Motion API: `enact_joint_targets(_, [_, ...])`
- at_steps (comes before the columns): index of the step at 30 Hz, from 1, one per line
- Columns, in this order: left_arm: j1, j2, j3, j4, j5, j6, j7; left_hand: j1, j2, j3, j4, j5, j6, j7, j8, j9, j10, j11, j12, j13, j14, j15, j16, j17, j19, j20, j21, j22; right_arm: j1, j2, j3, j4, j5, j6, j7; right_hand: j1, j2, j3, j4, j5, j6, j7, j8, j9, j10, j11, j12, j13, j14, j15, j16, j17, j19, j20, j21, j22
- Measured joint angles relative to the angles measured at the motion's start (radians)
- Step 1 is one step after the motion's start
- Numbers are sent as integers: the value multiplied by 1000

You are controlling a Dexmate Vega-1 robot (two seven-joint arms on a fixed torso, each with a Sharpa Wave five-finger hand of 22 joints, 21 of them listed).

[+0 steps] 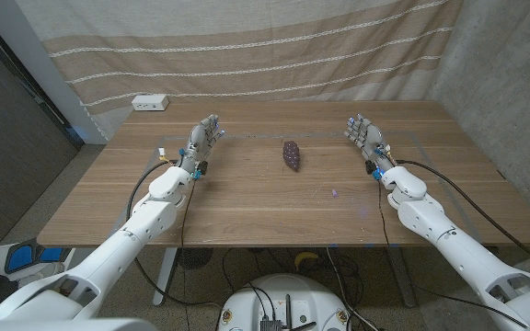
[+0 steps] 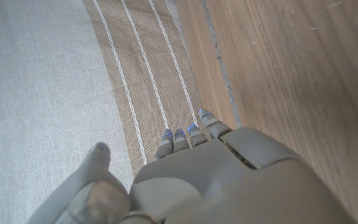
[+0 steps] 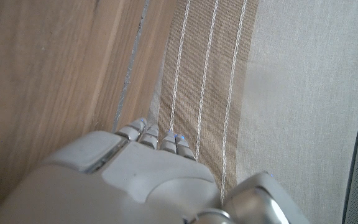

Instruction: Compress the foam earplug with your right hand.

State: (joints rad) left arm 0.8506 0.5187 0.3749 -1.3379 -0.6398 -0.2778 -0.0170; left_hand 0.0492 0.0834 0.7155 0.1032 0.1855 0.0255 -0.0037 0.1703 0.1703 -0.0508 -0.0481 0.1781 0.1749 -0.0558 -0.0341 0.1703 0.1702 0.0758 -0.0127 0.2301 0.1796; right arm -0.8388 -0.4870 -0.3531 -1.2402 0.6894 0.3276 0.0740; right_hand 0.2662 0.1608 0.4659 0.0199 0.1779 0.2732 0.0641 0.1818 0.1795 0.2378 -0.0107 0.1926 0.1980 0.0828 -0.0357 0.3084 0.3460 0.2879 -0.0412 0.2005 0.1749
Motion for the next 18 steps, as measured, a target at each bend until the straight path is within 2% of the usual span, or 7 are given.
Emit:
enact_joint_targets(4, [1, 1, 0, -3, 6, 7, 10, 0, 0, 1, 1, 0, 0, 0, 0, 0, 0, 0, 0, 0, 0, 0, 0, 0, 0, 0, 0, 0, 1, 8, 5, 22, 3, 3, 3, 0, 0, 3, 18, 4, 0, 0, 0, 0, -1, 1, 0, 0, -8, 0, 0, 0, 0, 0, 0, 0])
enact_joint_targets(7, [10, 8, 5, -32, 12, 11, 19, 0, 0, 1, 1, 0, 0, 0, 0, 0, 0, 0, 0, 0, 0, 0, 0, 0, 0, 0, 0, 0, 2, 11, 9, 36, 16, 25, 24, -8, 8, 6, 27, 4, 0, 0, 0, 0, -7, 7, 0, 0, -8, 0, 0, 0, 0, 0, 0, 0])
enact_joint_targets(18, [6, 13, 8, -42, 23, 17, 23, 0, 0, 8, 0, 0, 0, 0, 0, 0, 0, 0, 0, 0, -2, -2, 0, 0, 7, 7, 0, 0, 2, 19, 18, 63, 14, 54, 16, -16, 0, 5, 27, 4, -2, 10, 0, 0, 2, 16, 4, 0, -8, 0, 0, -2, -1, 1, 0, 0])
